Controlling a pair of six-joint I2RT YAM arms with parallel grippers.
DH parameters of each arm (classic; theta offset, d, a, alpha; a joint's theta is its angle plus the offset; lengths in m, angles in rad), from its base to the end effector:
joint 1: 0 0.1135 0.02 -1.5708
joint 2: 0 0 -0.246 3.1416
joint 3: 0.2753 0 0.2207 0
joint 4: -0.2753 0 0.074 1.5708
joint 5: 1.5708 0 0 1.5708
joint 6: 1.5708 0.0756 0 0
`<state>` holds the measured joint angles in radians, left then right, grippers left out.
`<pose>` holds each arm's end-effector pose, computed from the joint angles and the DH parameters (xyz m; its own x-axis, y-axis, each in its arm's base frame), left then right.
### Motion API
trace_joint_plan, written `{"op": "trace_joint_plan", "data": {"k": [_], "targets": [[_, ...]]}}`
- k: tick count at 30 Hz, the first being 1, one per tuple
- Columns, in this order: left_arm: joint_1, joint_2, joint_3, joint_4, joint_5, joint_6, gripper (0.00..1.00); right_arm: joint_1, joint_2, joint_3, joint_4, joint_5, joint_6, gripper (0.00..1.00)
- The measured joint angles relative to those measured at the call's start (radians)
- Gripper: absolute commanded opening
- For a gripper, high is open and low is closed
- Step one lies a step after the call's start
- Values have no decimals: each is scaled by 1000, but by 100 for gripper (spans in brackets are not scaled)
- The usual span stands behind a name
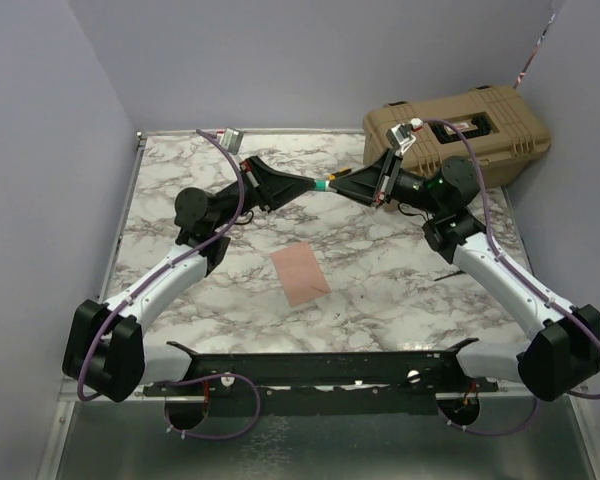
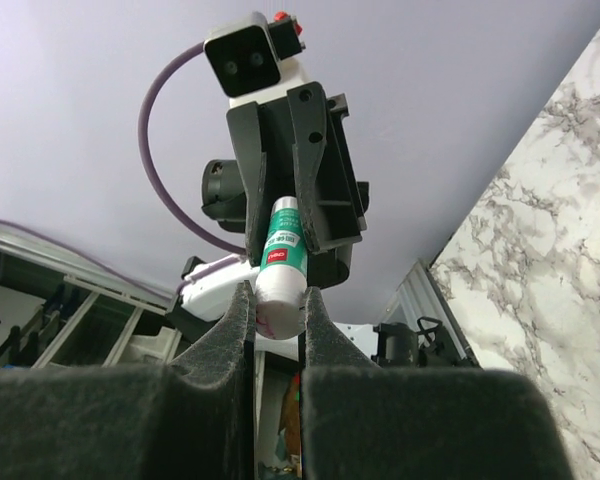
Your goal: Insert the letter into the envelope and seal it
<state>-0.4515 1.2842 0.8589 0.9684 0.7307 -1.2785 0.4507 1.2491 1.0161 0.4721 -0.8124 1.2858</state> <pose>0.2301 -0.1677 0.3838 -0.6695 -0.4679 -0.5770 0.6871 -0.0947 -0.7204 0.2328 0.1736 0.3861 -0.8368 0.3283 -0.4381 -0.4673 -0.0113 0.8840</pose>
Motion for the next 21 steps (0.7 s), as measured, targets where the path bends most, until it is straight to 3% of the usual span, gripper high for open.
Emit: {"op": "trace_joint_plan", "data": {"k": [7, 13, 15, 17, 18, 21], "targets": [[0, 7, -36, -15, -68, 29, 0, -8, 31, -4, -8, 50, -12, 0], [-2, -18, -33, -169, -68, 123, 4, -13, -8, -75, -58, 116, -47, 0], [-8, -30, -33, -258, -69, 170, 22, -12, -28, -104, -104, 145, -65, 0], [-17, -40, -33, -332, -68, 212, 55, -9, -54, -137, -148, 174, -83, 0], [-23, -42, -33, -370, -68, 238, 67, -6, -69, -153, -170, 192, -90, 0], [-47, -39, -47, -468, -70, 296, 86, 18, -121, -199, -227, 241, -109, 0]]}}
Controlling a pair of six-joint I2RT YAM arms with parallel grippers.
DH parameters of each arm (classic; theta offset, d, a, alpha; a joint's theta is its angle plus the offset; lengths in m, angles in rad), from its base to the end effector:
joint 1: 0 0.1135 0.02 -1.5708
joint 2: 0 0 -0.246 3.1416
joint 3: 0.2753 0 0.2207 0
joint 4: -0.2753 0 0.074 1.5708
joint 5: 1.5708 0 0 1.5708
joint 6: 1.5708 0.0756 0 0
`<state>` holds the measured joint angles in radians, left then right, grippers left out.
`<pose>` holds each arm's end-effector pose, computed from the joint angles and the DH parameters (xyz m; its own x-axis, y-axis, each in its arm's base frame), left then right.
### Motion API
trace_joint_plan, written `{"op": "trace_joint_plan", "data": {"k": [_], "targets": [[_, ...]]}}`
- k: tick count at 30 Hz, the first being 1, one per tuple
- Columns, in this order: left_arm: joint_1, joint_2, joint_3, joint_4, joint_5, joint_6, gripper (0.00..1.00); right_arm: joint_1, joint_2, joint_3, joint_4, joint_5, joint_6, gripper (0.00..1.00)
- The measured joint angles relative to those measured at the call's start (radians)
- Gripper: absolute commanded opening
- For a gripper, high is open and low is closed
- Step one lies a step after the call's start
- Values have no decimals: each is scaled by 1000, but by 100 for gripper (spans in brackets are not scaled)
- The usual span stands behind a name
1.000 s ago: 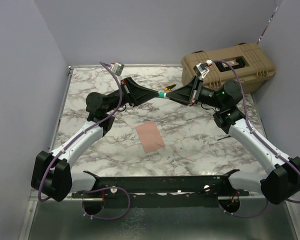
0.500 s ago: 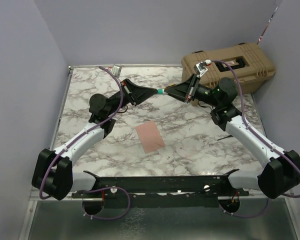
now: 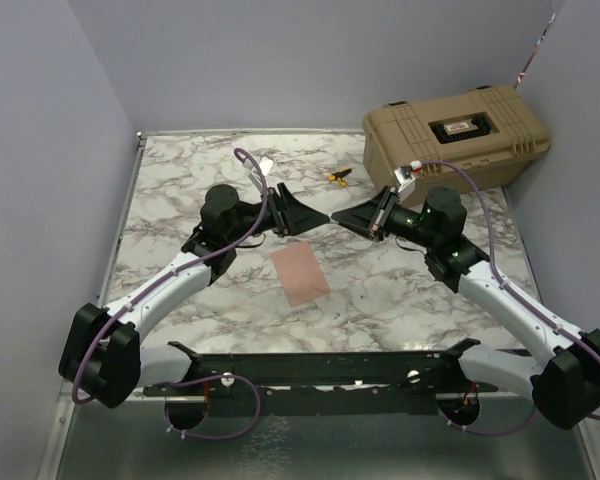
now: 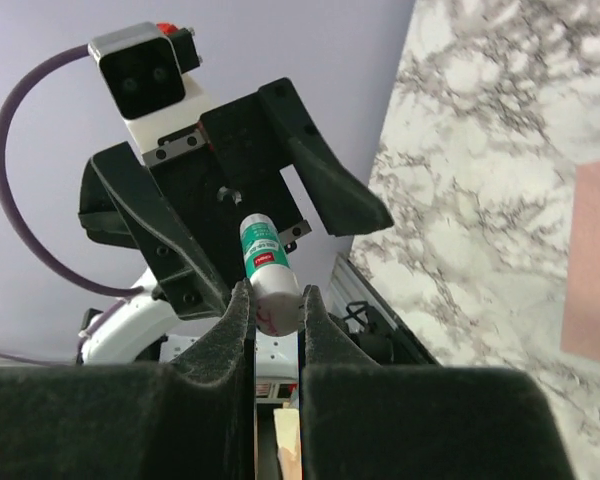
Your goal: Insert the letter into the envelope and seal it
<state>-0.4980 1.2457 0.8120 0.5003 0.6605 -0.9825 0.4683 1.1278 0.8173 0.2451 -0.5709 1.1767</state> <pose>0.2351 -0.1806 0.3207 -0.7287 -0.3515 -0.5877 0.5564 0.1963 -0.8074 0.2247 0.1594 0.3190 -0.8174 0.4572 -0.3505 -0.2767 0.2221 0.9349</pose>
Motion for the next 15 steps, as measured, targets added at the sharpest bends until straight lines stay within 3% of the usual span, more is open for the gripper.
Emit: {"op": "trace_joint_plan", "data": {"k": [4, 15], "targets": [[-15, 0, -24, -128, -31, 72, 98, 10, -69, -79, -72, 78, 11, 0], [-10, -29, -23, -526, -343, 252, 99, -12, -72, -281, -193, 340, 120, 0]]}}
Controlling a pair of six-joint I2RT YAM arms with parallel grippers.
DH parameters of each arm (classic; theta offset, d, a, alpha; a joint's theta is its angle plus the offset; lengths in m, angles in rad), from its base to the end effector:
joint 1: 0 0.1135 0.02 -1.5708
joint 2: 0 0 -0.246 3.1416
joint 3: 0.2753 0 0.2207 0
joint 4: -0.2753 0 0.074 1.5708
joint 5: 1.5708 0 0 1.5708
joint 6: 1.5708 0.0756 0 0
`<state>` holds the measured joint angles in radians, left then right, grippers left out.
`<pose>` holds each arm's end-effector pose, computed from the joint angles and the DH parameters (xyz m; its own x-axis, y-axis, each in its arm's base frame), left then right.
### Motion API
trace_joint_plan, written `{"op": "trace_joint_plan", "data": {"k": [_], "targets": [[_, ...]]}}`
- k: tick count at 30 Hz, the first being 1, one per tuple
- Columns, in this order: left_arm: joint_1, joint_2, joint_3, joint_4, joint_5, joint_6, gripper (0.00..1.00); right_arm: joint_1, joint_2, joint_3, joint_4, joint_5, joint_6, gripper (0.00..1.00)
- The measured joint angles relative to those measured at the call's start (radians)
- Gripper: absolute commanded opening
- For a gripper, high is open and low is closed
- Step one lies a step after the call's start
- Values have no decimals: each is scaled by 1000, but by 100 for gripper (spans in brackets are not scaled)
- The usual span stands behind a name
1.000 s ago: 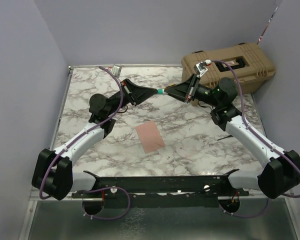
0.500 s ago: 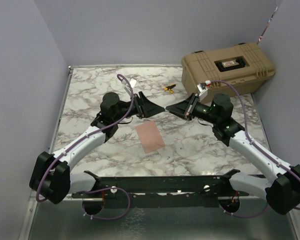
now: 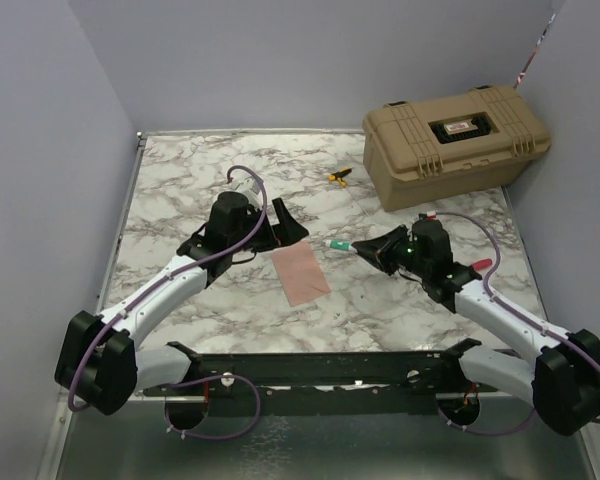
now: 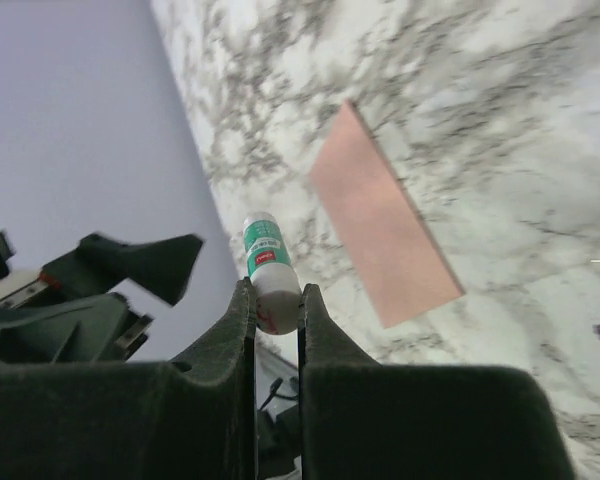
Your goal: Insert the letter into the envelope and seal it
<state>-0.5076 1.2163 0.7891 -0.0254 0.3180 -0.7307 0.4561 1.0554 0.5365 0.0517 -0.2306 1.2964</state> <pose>0.2366 -0.1587 0.2470 -0.7567 -0.3045 -0.5785 0.2718 0.6583 -0.7020 0.2121 0.1233 0.2078 -0.6987 0.7011 -0.1428 0.2234 0.4034 0.8873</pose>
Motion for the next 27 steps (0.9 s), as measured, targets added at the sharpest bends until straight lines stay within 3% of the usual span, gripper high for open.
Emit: {"op": "trace_joint_plan", "data": {"k": [6, 14, 19, 25, 27], "targets": [[4, -33, 2, -116, -170, 27, 99, -9, 87, -135, 134, 116, 23, 0], [4, -50, 21, -213, -252, 37, 99, -51, 369, -198, 455, 151, 32, 4], [4, -75, 56, -270, -279, 42, 99, -66, 413, -198, 522, 155, 37, 59], [4, -80, 129, -346, -353, 58, 99, -66, 317, -195, 392, 226, 5, 79], [5, -80, 153, -380, -380, 68, 99, -72, 260, -178, 306, 250, -30, 93]]}}
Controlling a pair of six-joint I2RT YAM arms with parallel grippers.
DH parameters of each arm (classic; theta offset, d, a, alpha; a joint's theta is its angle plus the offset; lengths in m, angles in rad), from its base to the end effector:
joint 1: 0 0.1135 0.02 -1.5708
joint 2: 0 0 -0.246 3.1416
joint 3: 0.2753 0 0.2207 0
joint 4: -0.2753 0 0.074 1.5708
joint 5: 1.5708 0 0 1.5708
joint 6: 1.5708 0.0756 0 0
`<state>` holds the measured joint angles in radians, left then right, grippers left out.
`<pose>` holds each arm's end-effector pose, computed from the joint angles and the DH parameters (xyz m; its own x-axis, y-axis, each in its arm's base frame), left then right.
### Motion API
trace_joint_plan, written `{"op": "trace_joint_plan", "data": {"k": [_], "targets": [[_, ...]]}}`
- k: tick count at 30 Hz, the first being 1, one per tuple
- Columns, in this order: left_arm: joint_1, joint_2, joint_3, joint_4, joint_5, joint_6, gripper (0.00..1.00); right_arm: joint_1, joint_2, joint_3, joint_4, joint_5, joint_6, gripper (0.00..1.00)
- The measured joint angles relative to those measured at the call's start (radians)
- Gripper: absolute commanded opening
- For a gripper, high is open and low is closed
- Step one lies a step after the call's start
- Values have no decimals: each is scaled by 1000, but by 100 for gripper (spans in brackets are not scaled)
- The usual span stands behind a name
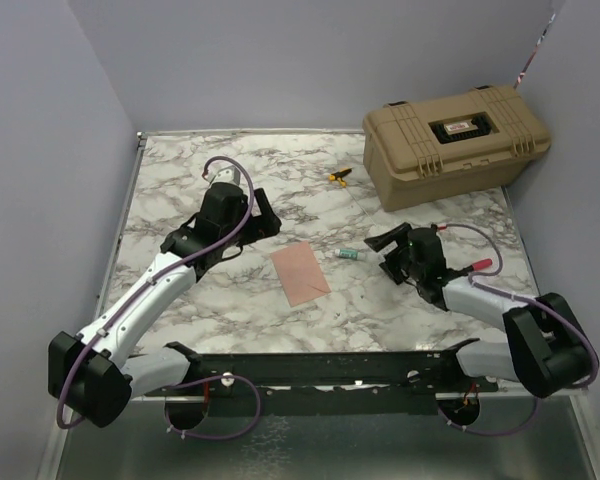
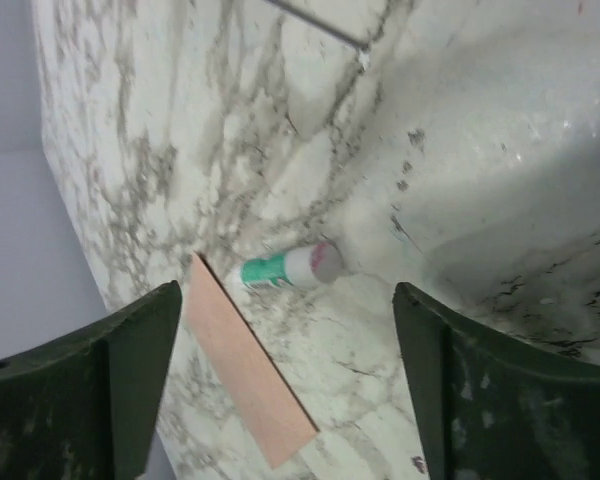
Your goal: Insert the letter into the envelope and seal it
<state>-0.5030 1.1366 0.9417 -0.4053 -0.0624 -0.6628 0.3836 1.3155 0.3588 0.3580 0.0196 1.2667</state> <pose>0.2299 -0.1211 0.2700 -0.6584 -0.3387 -0.6722 0.0392 0.8764 -0.4800 0.2350 0.0933 0.1282 -0.4992 0.8272 -0.2579 0.3911 0.4807 0.7849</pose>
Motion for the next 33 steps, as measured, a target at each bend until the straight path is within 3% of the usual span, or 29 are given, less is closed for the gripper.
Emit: {"op": "trace_joint_plan", "data": {"k": [3, 10, 18, 25, 33], "targets": [[3, 0, 33, -69, -61, 11, 99, -12, -72, 89, -179, 49, -77, 100], [4, -24, 66, -191, -189, 42, 99, -14, -296, 332, -602, 205, -272, 100], [5, -125, 249, -335, -365, 124, 99, -14, -378, 644, -1080, 391, -442, 100], [5, -211, 386, -454, -490, 170, 99, -14, -395, 927, -1335, 456, -561, 100], [5, -287, 484, -503, -554, 194, 99, -14, -408, 1098, -1449, 465, -632, 100]]}}
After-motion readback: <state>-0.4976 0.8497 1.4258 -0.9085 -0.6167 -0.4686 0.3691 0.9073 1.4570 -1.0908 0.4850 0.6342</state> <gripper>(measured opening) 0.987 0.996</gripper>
